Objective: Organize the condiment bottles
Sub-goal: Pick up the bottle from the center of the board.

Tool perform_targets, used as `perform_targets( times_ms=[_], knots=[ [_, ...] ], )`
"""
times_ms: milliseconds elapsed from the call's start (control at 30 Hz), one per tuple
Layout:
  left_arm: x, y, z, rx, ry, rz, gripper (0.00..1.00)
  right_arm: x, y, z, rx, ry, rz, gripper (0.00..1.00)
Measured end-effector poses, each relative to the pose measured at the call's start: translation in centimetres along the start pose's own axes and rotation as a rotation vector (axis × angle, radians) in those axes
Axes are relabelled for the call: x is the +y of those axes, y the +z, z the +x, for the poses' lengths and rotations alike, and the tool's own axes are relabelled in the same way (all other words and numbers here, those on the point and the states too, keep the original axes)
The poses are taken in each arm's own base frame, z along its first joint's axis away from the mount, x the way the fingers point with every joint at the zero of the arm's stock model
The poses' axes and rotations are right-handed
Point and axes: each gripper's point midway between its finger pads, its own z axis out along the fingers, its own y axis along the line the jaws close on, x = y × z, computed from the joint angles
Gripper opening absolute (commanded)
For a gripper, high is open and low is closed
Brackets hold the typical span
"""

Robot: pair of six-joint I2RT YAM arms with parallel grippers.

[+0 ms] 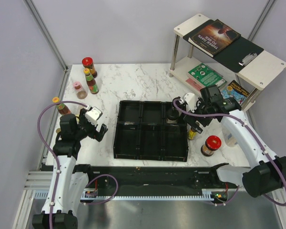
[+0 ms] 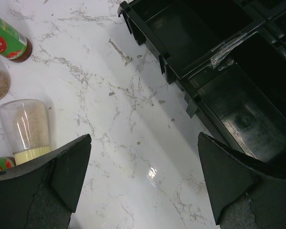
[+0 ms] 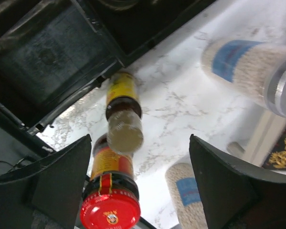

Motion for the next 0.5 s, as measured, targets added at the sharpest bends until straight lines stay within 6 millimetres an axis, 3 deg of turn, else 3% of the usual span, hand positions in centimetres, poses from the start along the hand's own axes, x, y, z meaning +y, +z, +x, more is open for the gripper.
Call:
perform_targets(
  times_ms=[133, 233, 333, 500],
  knots=[
    [0.1, 0.0, 0.0, 0.0, -0.002, -0.002, 1.0, 1.1, 1.5, 0.8, 0.035, 0.003, -0.081, 0.8],
    [0.0, 0.0, 0.0, -0.001, -0.002, -0.001, 1.0, 1.7, 2.3, 1.3, 0.054, 0.008, -0.122, 0.66],
    [0.0, 0.0, 0.0, -0.001, -0.002, 0.0, 1.0, 2.0, 2.8, 1.6, 0.067, 0.015, -0.148, 0.47],
    [0.0, 0.0, 0.0, -0.002, -0.002, 0.001, 1.0, 1.9, 3.2, 1.8, 0.076, 0.019, -0.152, 0.05]
  ],
)
